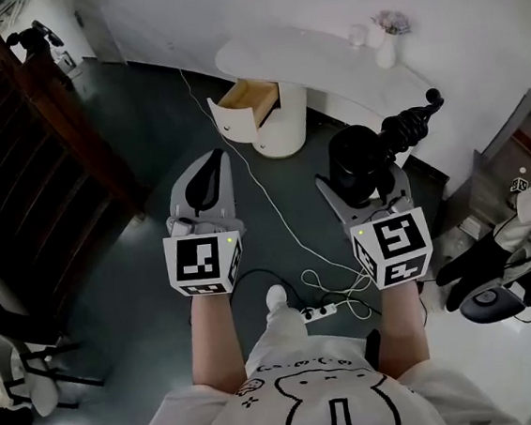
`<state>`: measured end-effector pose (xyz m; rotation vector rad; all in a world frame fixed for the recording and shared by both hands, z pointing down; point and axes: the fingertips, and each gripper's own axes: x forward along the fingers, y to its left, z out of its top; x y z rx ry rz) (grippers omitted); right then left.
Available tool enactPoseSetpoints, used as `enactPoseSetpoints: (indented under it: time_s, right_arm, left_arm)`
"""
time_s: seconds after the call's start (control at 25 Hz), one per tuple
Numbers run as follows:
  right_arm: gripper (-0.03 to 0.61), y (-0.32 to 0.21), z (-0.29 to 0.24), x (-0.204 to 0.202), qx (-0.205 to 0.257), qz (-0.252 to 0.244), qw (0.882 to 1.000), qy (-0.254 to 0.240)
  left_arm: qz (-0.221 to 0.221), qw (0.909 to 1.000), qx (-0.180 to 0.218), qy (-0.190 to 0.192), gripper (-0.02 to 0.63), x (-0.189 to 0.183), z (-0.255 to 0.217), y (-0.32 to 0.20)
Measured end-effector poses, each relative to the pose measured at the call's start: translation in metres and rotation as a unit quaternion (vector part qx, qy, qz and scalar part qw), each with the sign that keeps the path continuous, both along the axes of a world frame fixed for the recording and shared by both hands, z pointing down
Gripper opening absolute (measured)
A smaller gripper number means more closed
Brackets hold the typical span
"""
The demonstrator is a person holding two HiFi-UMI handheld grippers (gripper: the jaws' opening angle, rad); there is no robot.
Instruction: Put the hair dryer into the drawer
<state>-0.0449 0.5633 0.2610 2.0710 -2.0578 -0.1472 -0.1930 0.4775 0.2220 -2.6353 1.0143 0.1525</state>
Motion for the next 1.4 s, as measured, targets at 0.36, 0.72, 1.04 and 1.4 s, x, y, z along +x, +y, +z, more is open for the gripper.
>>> enactPoseSetpoints:
  time_s: [0.36, 0.72, 1.04, 1.4]
  right_arm:
    - [0.351, -0.128, 0.0, 0.027, -0.014, 0.0, 1.0, -0.003]
    - [0.351, -0.229, 0.01, 0.008, -0.04, -0.017, 0.999, 0.008]
    - [0.351, -0.258, 0.007, 0.003, -0.046, -0.026, 0.998, 0.017]
    - [0.351, -0.293, 0.013, 0.022, -0.042, -0.028, 0.999, 0.009]
  left_arm:
    - [-0.008, 0.9997, -0.019, 0.012, 0.015, 0.021, 0.006, -0.131]
    - [-0.008, 0.9991, -0.039, 0.018, 0.015, 0.017, 0.012, -0.237]
    - [-0.012, 0.9992, -0.031, 0.021, 0.015, 0.011, 0.008, -0.263]
    - [-0.015, 0.9994, -0.024, 0.021, 0.015, 0.023, 0.007, -0.292]
